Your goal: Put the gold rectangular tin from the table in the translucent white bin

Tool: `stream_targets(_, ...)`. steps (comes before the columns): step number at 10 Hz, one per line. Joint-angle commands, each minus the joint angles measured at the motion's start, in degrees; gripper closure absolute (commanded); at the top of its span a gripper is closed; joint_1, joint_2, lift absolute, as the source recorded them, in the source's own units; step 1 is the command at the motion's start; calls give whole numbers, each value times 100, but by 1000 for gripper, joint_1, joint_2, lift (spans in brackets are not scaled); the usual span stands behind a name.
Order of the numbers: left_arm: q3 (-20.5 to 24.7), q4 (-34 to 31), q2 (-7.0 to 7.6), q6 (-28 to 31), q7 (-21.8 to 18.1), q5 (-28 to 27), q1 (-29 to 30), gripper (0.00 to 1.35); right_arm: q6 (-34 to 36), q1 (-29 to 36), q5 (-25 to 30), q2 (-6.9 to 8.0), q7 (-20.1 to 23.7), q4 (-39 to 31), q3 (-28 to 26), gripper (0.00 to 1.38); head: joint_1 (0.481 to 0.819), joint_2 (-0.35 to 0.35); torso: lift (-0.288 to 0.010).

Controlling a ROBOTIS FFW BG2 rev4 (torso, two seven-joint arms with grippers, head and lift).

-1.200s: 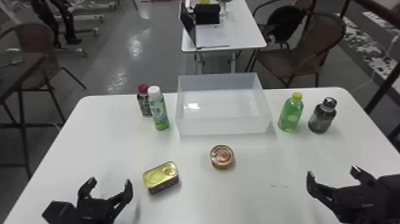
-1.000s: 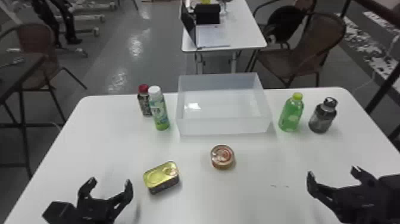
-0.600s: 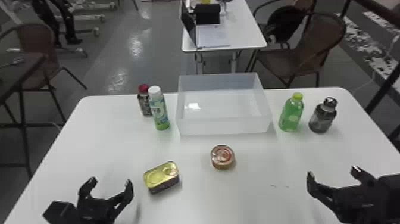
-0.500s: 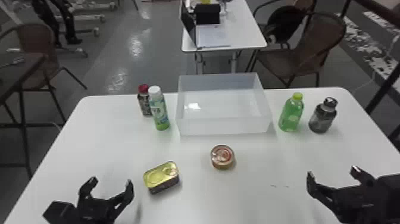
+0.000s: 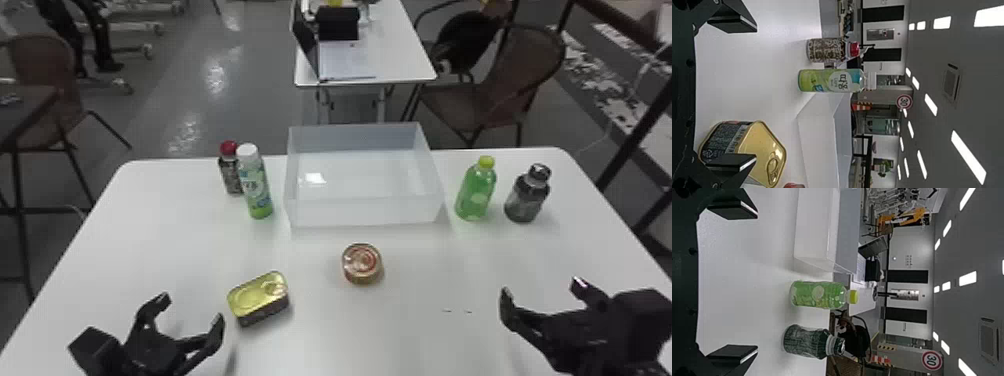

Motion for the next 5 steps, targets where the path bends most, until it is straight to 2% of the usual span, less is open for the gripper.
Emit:
stream_targets(1, -124, 73, -15, 110, -200, -283, -168, 142, 9, -9, 0, 4, 10, -3, -5, 96, 695, 37, -89)
stream_targets(2, -300, 187, -15, 136, -252, -292, -238, 142, 9, -17, 0, 13, 10, 6, -5, 96, 695, 29, -89)
stream_targets(5, -652, 354, 193, 277, -498, -600, -502, 140, 9, -17, 0, 66, 28, 24, -5, 96, 695, -45, -89)
